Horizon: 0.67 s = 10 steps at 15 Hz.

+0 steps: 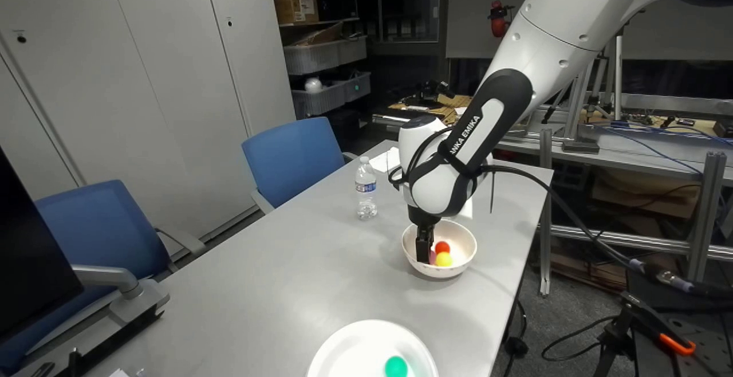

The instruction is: Put the purple ball in the bowl on the plate

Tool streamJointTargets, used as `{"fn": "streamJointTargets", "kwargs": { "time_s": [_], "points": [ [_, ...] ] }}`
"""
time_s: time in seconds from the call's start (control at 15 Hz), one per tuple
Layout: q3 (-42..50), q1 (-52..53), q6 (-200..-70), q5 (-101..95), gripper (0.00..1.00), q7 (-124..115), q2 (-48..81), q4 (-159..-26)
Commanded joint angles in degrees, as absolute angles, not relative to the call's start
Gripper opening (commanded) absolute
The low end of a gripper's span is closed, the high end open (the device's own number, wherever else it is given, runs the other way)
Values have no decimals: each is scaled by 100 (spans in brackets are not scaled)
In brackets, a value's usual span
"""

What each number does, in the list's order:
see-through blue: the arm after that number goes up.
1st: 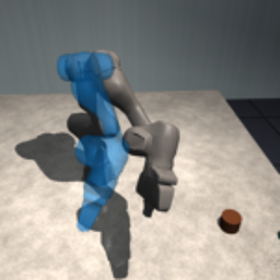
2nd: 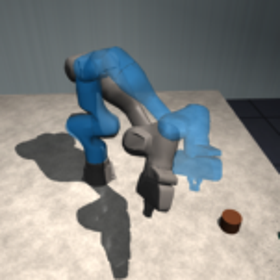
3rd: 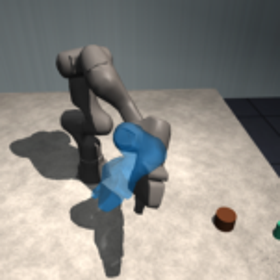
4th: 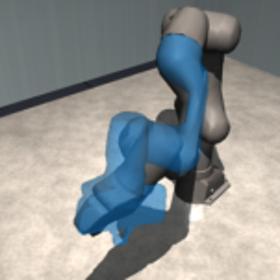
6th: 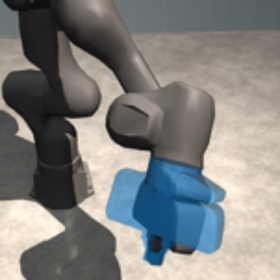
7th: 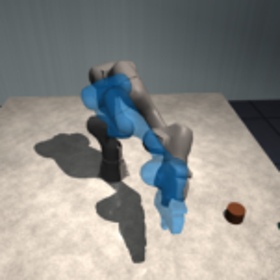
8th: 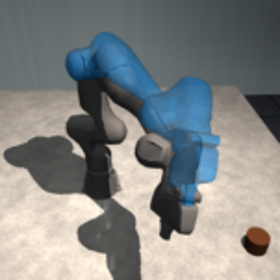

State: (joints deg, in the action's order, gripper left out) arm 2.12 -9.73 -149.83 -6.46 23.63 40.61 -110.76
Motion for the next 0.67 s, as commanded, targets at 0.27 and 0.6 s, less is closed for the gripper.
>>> {"fn": "streamJointTargets", "kwargs": {
  "time_s": [0.27, 0.6],
  "points": [
    [-5, -1160, -15050, -672, 39, 2505, 4221, -10912],
    [15, -1188, -15029, -689, 18, 2489, 4171, -10936]
  ]
}}
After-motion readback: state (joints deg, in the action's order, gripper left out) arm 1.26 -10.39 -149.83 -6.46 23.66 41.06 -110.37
